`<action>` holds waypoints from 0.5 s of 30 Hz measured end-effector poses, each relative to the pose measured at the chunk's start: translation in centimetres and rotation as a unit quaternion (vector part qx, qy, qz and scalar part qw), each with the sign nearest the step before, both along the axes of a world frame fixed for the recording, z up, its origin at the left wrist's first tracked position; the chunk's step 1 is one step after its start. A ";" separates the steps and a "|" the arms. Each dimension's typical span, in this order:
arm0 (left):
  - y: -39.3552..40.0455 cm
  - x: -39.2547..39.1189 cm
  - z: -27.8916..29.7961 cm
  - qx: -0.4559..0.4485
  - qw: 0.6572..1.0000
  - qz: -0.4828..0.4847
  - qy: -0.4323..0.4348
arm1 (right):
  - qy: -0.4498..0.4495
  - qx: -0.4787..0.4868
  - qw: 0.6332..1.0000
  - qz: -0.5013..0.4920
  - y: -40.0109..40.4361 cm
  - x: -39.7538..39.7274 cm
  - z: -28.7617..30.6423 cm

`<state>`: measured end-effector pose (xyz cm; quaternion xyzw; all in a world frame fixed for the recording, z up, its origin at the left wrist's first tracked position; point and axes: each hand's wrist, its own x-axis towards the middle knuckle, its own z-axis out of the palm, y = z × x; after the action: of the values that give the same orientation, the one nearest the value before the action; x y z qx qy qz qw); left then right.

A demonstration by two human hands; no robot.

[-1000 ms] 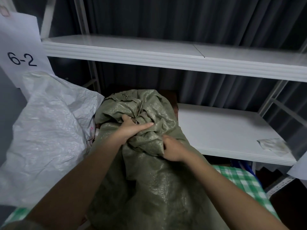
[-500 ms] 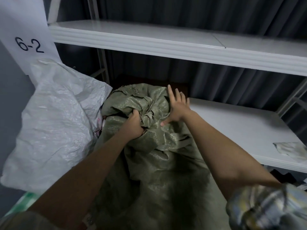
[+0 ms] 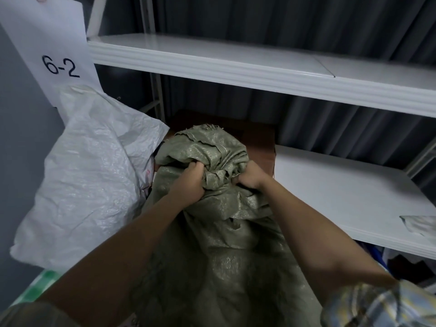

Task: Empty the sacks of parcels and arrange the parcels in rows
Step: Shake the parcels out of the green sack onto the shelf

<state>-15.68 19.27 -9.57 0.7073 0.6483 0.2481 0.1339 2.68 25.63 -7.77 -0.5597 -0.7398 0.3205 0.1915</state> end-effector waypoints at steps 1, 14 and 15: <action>-0.3 0.1 0.1 0.020 0.999 0.032 0.016 | -0.007 0.037 0.999 0.005 -0.3 0.1 0.3; -0.4 -0.2 4.7 0.137 0.951 0.046 0.272 | -0.347 0.328 0.869 0.127 -3.3 0.5 5.6; -0.3 -0.3 5.0 0.091 0.968 0.003 0.236 | -0.354 0.350 0.856 0.140 -3.5 0.5 5.9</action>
<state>-15.97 18.99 -4.59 0.7528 0.6387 0.1328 -0.0883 3.21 22.13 -1.91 -0.4219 -0.8916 -0.1561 0.0527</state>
